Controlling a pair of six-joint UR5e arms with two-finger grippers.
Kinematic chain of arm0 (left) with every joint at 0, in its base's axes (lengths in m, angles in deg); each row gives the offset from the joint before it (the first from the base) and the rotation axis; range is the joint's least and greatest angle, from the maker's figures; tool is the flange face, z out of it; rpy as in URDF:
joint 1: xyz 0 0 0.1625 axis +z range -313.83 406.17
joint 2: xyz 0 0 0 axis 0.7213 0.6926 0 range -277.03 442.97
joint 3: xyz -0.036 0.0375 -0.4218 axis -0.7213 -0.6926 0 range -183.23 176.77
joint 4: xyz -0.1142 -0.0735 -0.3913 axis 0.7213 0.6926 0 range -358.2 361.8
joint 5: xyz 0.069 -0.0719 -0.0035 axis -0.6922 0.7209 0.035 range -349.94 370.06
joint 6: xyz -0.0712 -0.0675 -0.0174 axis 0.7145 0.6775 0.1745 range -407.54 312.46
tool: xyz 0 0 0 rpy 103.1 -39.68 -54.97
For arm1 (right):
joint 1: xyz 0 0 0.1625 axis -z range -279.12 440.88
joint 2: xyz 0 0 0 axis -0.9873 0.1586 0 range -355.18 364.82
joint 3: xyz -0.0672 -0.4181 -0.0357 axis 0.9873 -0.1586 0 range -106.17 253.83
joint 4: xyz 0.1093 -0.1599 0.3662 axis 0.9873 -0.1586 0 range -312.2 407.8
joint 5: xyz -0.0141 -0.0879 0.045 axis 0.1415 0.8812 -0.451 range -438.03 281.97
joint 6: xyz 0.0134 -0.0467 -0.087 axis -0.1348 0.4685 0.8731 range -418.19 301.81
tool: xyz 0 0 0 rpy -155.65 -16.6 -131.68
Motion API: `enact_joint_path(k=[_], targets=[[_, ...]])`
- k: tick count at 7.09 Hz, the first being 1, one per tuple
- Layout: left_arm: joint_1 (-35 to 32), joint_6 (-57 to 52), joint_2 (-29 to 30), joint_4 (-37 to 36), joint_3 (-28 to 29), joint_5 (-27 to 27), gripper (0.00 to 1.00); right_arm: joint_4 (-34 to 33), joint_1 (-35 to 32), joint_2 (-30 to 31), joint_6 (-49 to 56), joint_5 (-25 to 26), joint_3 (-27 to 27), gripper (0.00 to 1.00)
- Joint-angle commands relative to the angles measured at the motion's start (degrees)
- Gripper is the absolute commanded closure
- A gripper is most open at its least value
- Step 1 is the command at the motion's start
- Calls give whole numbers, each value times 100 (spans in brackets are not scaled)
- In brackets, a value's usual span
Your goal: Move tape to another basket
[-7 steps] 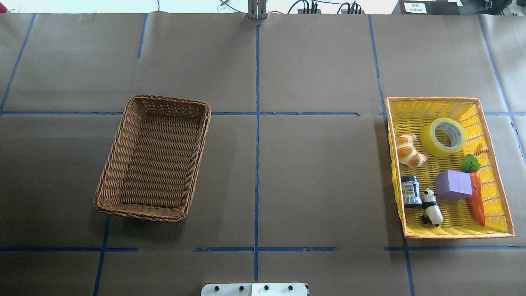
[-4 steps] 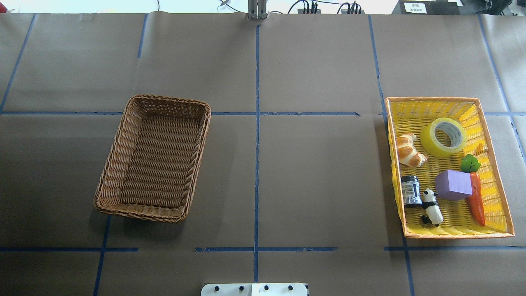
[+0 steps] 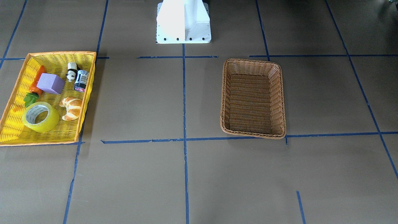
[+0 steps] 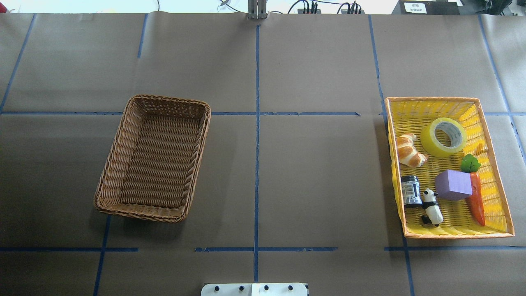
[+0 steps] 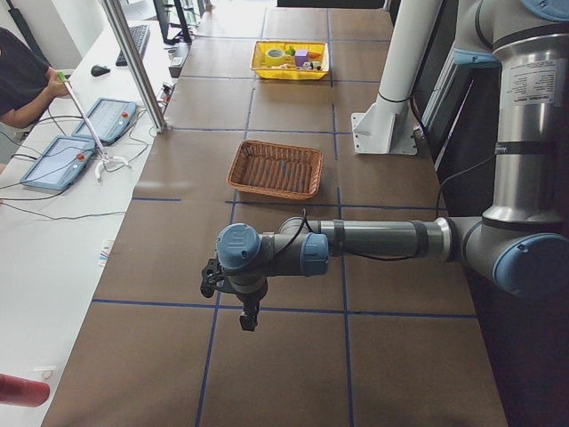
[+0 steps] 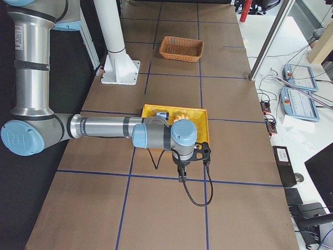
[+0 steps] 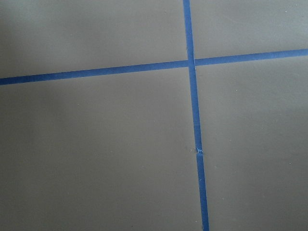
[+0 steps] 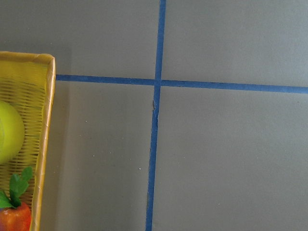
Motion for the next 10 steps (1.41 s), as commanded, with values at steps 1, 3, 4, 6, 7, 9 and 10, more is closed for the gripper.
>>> enact_joint_path(k=[1, 3, 4, 6, 7, 9, 10], targets=[[0, -9, 0, 1, -6, 0, 0, 9, 9, 15, -2, 16, -3, 0], [0, -9, 0, 1, -15, 0, 0, 18, 17, 7, -11, 33, 14, 0], [0, -9, 0, 1, -24, 0, 0, 18, 17, -54, -2, 34, 23, 0], [0, -9, 0, 1, -42, 18, 0, 9, 429, -186, -2, 218, 233, 0], [0, -9, 0, 1, -42, 18, 0, -9, 709, -196, 7, 244, 530, 0], [-9, -17, -9, 10, -42, 26, 0, 26, 1017, -283, -72, 192, 945, 0], [-9, -18, -9, 10, -33, 26, 0, 26, 1324, -388, -620, 192, 955, 0]])
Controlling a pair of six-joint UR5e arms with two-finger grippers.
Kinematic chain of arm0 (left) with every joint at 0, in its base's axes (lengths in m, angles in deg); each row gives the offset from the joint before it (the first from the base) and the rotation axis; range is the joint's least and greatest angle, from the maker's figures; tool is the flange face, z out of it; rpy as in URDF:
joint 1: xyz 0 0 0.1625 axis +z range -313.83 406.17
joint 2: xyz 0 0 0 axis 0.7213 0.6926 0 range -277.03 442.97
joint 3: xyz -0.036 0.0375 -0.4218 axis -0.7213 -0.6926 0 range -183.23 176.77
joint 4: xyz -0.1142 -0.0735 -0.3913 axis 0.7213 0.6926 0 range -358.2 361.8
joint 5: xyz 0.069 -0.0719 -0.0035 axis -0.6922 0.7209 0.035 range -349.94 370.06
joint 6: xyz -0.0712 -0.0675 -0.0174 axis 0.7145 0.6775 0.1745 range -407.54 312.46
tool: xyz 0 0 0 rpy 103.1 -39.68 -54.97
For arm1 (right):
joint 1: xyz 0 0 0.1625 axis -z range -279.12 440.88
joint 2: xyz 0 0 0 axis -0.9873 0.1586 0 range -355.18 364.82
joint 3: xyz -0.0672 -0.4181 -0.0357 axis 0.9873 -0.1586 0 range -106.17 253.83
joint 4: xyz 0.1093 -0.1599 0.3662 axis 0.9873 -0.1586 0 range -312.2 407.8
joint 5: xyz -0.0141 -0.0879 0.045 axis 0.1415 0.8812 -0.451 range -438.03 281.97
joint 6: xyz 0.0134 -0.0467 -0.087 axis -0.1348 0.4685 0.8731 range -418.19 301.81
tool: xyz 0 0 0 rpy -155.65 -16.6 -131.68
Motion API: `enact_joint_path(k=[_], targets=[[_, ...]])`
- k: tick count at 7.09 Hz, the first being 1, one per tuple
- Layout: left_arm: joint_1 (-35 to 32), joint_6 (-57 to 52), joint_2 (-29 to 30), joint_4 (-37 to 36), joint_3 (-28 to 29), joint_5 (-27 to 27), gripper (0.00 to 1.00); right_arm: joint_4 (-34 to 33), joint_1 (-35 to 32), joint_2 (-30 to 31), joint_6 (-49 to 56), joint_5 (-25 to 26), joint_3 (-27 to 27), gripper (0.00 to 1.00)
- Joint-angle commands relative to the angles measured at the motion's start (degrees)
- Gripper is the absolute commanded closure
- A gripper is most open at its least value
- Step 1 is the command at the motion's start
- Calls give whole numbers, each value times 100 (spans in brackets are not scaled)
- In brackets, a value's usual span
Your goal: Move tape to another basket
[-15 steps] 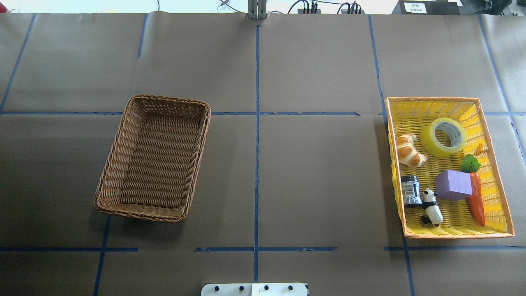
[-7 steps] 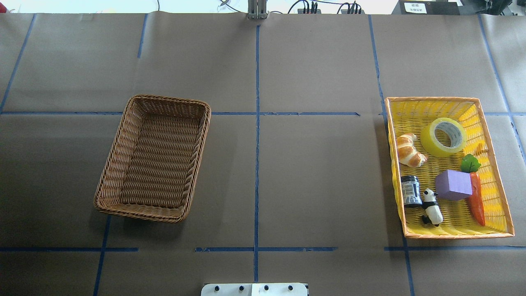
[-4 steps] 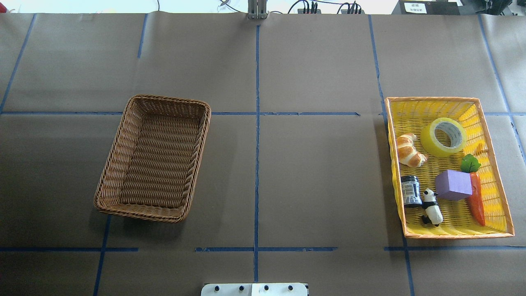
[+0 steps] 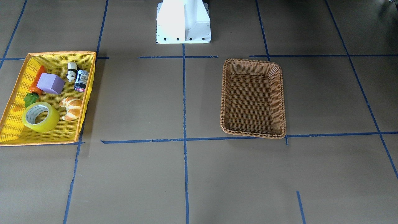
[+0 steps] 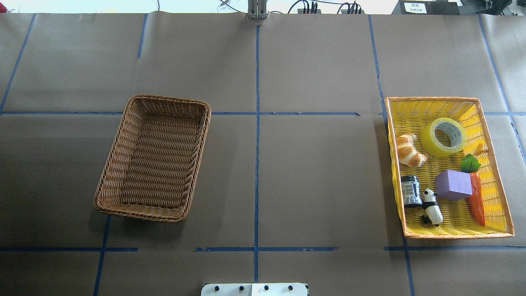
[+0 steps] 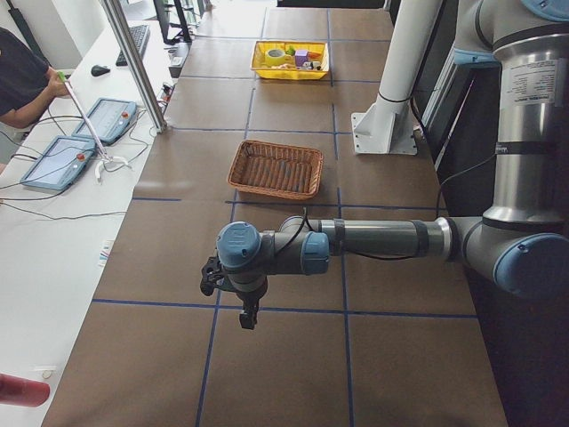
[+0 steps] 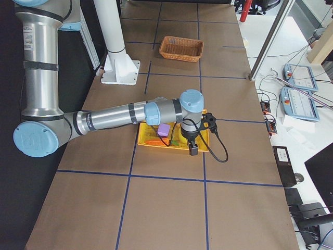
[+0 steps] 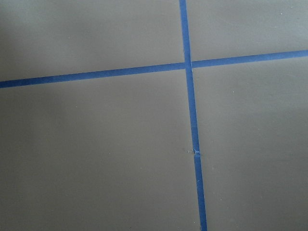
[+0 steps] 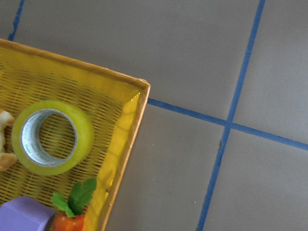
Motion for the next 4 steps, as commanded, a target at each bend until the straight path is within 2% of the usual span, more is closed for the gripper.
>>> enact_joint_path(k=[1, 2, 4], targets=[[7, -3, -1, -6, 24, 1, 0, 73, 600, -303, -1395, -5, 106, 0], [-2, -12, -1, 3, 24, 1, 0, 483, 924, -323, -2014, 65, 37, 0], [-2, -3, -1, -6, 7, 1, 0, 1702, 1347, -305, -2765, 171, -470, 0]])
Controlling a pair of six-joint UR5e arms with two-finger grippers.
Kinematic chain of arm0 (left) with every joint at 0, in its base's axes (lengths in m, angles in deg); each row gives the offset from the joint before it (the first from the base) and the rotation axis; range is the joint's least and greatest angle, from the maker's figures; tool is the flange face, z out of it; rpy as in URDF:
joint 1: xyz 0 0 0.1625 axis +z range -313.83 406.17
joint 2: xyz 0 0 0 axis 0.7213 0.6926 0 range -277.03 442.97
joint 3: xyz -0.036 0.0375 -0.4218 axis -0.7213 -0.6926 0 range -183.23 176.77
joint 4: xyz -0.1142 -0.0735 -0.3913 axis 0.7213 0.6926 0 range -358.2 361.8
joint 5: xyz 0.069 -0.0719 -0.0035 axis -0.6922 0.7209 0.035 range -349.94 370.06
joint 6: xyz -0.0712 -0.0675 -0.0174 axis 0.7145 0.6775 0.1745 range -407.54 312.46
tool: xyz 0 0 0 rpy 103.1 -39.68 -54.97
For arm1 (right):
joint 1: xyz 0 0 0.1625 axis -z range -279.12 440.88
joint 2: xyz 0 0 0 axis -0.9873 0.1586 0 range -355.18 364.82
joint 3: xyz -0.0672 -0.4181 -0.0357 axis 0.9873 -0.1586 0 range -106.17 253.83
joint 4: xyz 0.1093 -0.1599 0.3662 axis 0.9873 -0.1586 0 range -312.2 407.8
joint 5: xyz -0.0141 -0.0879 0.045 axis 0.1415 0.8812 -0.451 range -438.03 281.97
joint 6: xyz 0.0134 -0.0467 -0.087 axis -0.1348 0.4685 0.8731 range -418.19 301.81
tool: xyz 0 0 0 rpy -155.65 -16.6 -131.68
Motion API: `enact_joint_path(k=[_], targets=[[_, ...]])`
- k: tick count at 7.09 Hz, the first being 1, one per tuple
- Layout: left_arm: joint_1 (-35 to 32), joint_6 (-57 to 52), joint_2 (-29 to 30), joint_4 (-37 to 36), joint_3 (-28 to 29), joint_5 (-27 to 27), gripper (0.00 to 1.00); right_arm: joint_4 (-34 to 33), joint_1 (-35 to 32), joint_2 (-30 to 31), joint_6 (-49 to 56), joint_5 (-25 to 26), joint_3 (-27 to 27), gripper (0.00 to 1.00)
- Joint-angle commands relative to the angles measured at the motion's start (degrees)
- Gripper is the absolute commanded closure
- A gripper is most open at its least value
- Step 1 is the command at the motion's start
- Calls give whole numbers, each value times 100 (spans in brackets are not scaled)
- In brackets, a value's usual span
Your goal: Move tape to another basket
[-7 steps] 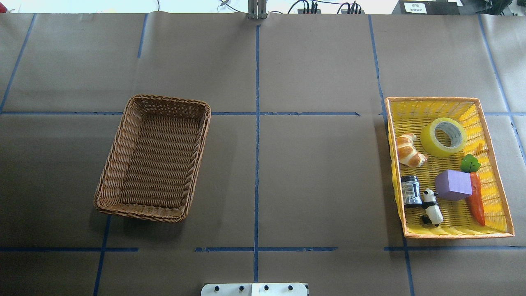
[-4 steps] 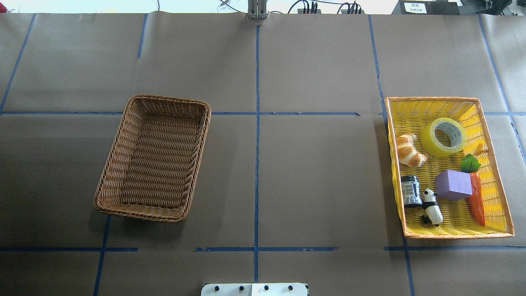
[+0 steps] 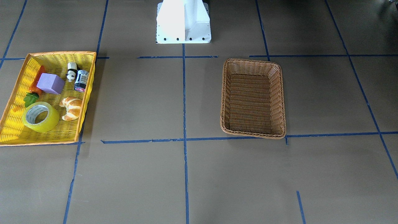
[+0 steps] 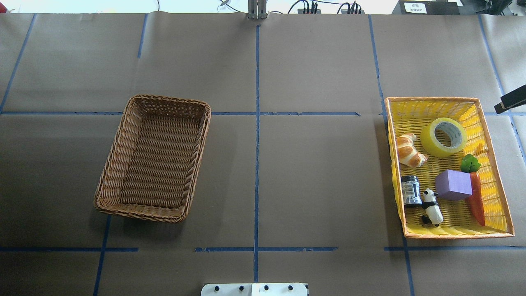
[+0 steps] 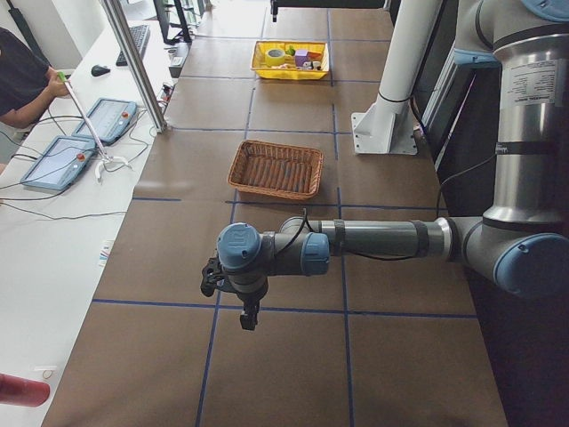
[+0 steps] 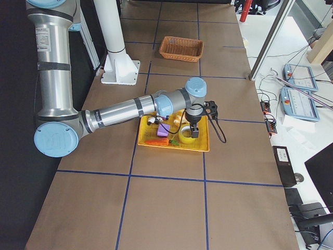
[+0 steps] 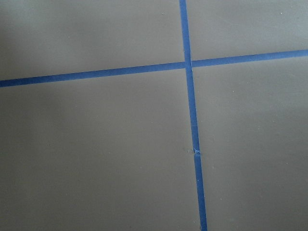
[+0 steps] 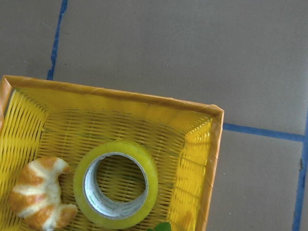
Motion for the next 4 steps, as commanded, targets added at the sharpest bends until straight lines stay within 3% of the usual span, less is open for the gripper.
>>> enact_joint_path(k=[1, 2, 4], targets=[[-2, 11, 0, -2, -17, 9, 0, 1218, 576, -19, -970, 257, -543, 0], [7, 11, 0, 6, -17, 9, 0, 1649, 744, -19, -1140, 468, -842, 0], [-2, 11, 9, 6, -17, 9, 0, 1873, 913, -46, -1186, 549, -1073, 0]])
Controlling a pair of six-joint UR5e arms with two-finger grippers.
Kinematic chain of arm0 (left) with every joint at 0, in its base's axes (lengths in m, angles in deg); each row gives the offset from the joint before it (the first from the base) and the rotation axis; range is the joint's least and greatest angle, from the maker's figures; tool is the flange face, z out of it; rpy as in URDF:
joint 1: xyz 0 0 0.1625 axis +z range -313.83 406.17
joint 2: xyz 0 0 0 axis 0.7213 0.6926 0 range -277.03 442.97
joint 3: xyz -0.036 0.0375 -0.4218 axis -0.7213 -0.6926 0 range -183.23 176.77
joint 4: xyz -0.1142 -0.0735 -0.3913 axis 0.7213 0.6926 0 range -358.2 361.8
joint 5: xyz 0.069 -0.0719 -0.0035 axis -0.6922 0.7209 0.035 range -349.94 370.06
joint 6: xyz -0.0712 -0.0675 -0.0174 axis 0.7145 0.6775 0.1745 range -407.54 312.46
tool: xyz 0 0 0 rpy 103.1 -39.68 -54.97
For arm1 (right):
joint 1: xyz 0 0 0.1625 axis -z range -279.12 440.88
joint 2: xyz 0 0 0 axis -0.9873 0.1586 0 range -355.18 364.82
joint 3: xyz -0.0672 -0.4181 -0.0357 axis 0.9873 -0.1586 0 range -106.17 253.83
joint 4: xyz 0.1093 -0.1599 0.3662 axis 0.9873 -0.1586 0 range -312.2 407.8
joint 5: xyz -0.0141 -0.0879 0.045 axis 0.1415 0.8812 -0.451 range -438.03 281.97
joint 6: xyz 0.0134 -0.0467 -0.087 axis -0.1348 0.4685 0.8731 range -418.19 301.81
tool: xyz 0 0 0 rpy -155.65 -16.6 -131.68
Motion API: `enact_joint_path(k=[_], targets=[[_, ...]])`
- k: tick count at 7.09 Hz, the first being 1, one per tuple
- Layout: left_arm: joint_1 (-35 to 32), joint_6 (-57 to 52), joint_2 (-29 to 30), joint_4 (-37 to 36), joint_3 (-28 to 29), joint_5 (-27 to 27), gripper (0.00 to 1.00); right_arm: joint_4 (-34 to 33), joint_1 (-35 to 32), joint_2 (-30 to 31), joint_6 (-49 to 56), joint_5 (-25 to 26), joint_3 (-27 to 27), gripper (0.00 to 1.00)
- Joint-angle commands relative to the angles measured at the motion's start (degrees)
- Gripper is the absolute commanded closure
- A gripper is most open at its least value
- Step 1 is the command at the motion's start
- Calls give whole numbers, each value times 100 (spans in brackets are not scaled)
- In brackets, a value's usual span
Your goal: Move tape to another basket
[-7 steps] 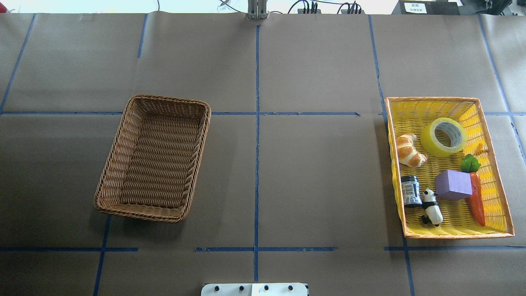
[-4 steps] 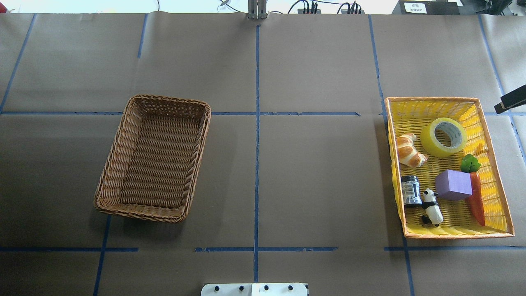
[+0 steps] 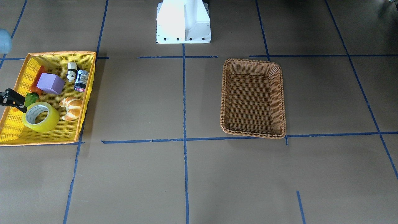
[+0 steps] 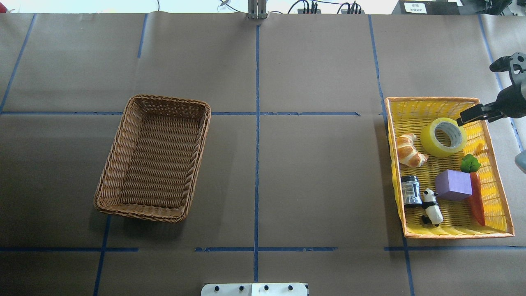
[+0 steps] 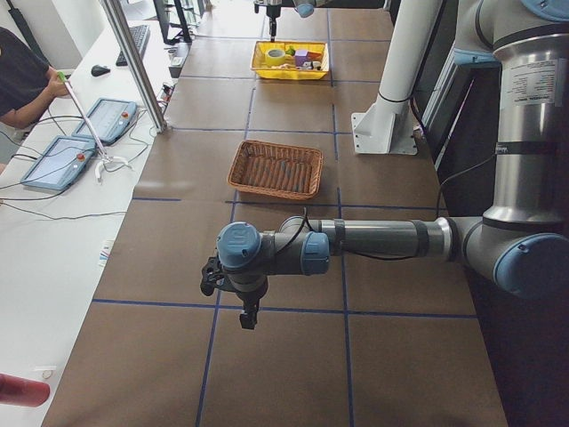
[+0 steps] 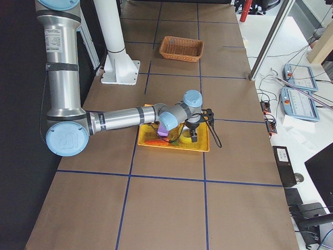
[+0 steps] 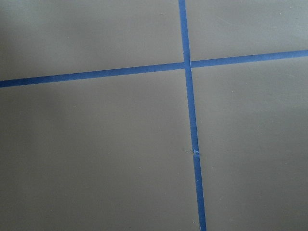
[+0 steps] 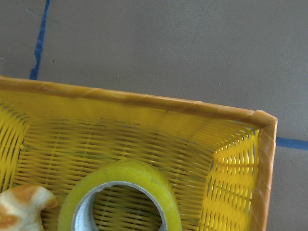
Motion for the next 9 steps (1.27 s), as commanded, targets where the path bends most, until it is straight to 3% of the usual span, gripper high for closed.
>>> enact_joint_path(k=[1, 8, 9], targets=[[-2, -8, -2, 5, -1, 0, 0, 156, 192, -13, -76, 75, -209, 0], [-2, -8, -2, 5, -1, 0, 0, 165, 500, -91, -67, 146, -482, 1], [-2, -17, -2, 5, 8, 0, 0, 156, 500, -136, -76, 146, -491, 7]])
